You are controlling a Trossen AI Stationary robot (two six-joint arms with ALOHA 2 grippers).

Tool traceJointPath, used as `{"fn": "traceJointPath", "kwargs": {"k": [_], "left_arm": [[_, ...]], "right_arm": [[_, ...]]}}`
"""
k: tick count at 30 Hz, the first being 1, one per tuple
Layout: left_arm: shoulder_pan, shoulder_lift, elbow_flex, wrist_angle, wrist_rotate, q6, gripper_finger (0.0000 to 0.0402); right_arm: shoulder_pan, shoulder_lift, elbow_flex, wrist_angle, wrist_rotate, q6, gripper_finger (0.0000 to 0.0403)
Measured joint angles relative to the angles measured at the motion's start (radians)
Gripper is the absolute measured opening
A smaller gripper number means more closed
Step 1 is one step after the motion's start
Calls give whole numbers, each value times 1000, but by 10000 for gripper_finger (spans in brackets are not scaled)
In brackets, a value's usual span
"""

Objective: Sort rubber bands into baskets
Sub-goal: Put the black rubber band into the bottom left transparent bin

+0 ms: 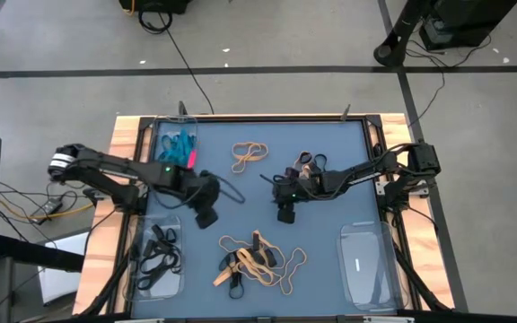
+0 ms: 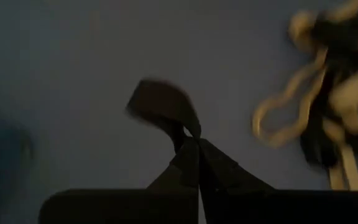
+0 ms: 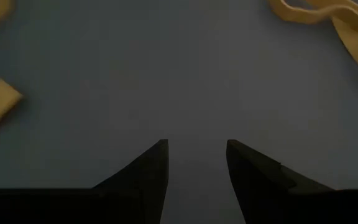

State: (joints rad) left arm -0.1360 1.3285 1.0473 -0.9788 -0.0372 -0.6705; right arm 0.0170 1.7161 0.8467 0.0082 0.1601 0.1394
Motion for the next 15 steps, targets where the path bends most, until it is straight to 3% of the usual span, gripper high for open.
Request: {"fn": "traceJointPath", "kwargs": {"k": [10, 15], "left_arm": [[-224, -72, 0, -221, 246, -309, 2], [-314, -88, 0, -288, 295, -413, 2]], "right_arm": [[0, 0, 0, 20, -24, 0, 174], [0, 0, 0, 20, -24, 0, 174]]}}
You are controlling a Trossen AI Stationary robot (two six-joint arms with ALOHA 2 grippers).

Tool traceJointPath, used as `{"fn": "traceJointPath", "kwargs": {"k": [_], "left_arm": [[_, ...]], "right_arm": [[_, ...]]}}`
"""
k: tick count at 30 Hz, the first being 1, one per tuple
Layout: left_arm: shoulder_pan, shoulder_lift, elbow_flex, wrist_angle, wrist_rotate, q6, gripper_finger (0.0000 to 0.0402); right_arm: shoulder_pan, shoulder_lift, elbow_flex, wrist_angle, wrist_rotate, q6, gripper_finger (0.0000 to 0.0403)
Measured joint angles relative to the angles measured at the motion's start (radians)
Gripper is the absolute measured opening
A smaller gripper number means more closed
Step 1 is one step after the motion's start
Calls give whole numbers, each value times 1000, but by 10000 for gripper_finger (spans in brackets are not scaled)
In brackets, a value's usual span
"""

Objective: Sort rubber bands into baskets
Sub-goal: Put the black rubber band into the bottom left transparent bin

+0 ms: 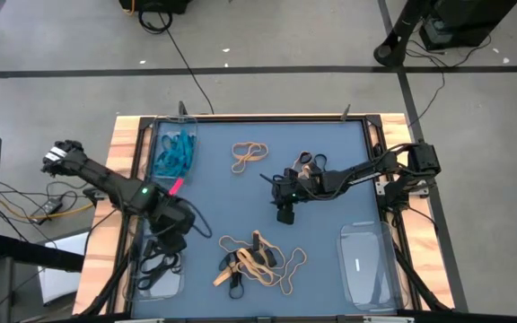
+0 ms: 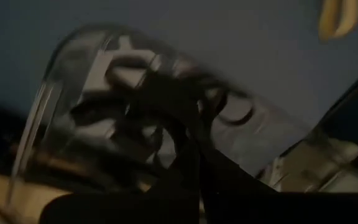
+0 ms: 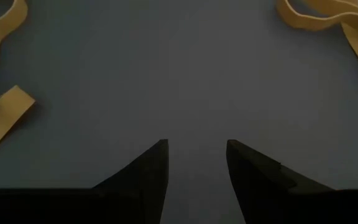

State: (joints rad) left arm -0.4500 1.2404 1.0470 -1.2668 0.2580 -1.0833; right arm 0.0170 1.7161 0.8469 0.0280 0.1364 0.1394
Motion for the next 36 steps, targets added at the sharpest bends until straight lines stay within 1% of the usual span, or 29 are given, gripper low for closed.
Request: {"fn": "traceJointPath", "kwargs": {"k": [4, 8, 11, 15, 17, 20, 22, 25, 27, 30, 33, 36], "left_arm": [[-43, 0, -12, -51, 3, -53, 2], [-56, 0, -49, -55, -21, -53, 9], [-56, 0, -90, -62, -29, -50, 36], [-56, 0, -150, -62, -44, -6, 93], [-56, 0, -180, -62, -55, 3, 121], [-56, 1, -208, -72, -56, 4, 149], [-55, 1, -214, -70, -72, 2, 157], [-56, 1, -198, -61, -138, -17, 159], [-57, 1, -168, -59, -176, -24, 160], [-57, 1, -112, -66, -228, -17, 160], [-57, 1, -51, -72, -299, 10, 160], [-57, 1, 4, -69, -394, 32, 160]], "right_arm": [[0, 0, 0, 0, 0, 0, 174], [0, 0, 0, -1, 0, 0, 174], [0, 0, 0, -10, 1, 0, 174], [0, 0, 0, -50, -2, 5, 174], [0, 0, 0, -57, -42, 25, 174], [0, 0, 0, -38, -147, 44, 174], [1, 0, 0, -21, -202, 44, 174], [2, -1, 0, -35, -208, 44, 174], [-5, -10, 10, -114, -175, 41, 174], [-21, -32, 63, -292, -78, 19, 174], [-39, -54, 129, -468, 50, -9, 174], [-72, -77, 194, -589, 180, -25, 174]]}}
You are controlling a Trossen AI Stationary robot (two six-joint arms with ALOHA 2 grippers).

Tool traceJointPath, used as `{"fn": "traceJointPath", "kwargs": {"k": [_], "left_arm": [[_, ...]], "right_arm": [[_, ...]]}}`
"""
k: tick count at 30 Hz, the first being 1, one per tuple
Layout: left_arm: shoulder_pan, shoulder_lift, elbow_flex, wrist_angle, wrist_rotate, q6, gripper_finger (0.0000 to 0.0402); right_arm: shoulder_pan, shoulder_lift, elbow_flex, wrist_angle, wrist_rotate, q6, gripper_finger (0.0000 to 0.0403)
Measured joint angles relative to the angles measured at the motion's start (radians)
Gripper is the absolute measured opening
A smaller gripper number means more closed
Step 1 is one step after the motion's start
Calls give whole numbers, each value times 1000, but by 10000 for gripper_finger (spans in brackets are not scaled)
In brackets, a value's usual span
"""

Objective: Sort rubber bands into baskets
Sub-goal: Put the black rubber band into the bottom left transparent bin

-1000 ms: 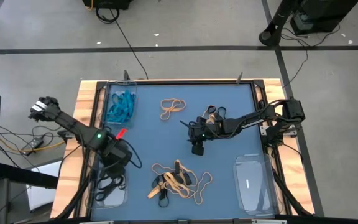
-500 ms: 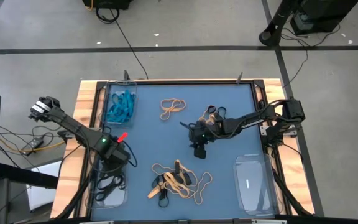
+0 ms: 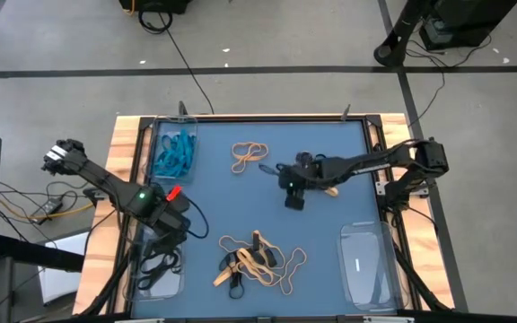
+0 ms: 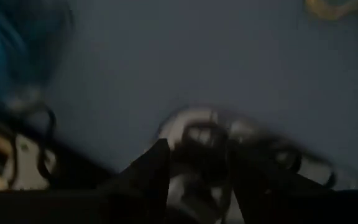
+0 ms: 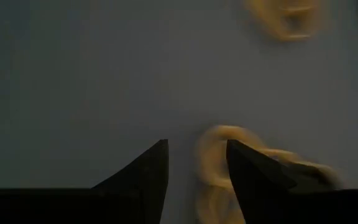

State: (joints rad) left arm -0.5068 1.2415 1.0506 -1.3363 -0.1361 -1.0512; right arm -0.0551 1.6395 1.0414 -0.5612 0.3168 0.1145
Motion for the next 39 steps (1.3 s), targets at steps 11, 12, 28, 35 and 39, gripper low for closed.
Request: {"fn": "traceJointPath", "kwargs": {"k": [11, 12, 28, 35, 39], "left_arm": [[25, 0, -14, 310, -365, 322, 158], [36, 0, -26, 347, -388, 353, 157], [286, 0, -292, 1055, -354, 827, 157], [408, 0, -421, 1422, -237, 922, 157], [467, 7, -456, 1510, -204, 921, 157]], "right_arm": [[-376, -4, 29, -202, -111, 52, 174], [-403, -4, 29, -198, -119, 62, 174], [-507, -4, 3, -125, -160, 104, 164], [-514, -3, -48, -67, -181, 119, 164], [-516, -3, -73, -33, -184, 130, 162]]}}
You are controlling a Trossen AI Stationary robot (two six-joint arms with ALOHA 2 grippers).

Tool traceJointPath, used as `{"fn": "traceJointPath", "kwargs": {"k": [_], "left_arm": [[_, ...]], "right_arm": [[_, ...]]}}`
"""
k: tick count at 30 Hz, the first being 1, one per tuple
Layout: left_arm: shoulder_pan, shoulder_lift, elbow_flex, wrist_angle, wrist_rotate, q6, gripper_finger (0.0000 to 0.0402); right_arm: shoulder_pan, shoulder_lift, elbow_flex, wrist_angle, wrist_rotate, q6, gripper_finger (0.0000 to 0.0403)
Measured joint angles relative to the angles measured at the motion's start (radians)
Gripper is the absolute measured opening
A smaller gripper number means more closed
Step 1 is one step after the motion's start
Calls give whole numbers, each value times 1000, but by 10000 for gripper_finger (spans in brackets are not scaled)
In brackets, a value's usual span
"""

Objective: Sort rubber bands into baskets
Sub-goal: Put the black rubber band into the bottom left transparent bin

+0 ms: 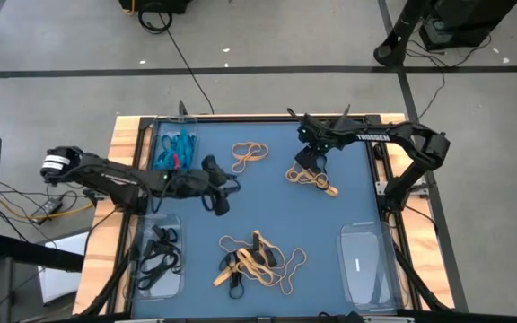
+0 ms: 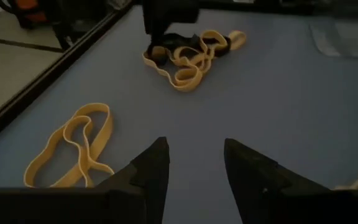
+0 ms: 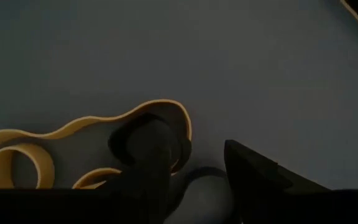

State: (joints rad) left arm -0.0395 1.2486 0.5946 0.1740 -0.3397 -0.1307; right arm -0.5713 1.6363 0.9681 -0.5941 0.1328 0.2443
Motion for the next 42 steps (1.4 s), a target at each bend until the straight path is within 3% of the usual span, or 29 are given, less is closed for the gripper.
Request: {"fn": "traceJointPath", "kwargs": {"k": [11, 19, 29, 34, 42], "left_arm": [[78, 94, -13, 170, 9, 0, 157], [84, 205, -12, 315, 10, -1, 157], [84, 350, -12, 577, 10, -47, 157], [84, 403, -12, 657, 9, -98, 157], [84, 455, -9, 719, 38, -120, 157]], "right_arm": [[1, 0, -66, 94, -78, 24, 123], [17, 0, -76, 108, -97, 9, 13], [194, 0, -76, 341, -160, 18, 8], [331, 0, -75, 525, -86, 17, 8], [504, 0, -74, 724, 189, -47, 8]]}}
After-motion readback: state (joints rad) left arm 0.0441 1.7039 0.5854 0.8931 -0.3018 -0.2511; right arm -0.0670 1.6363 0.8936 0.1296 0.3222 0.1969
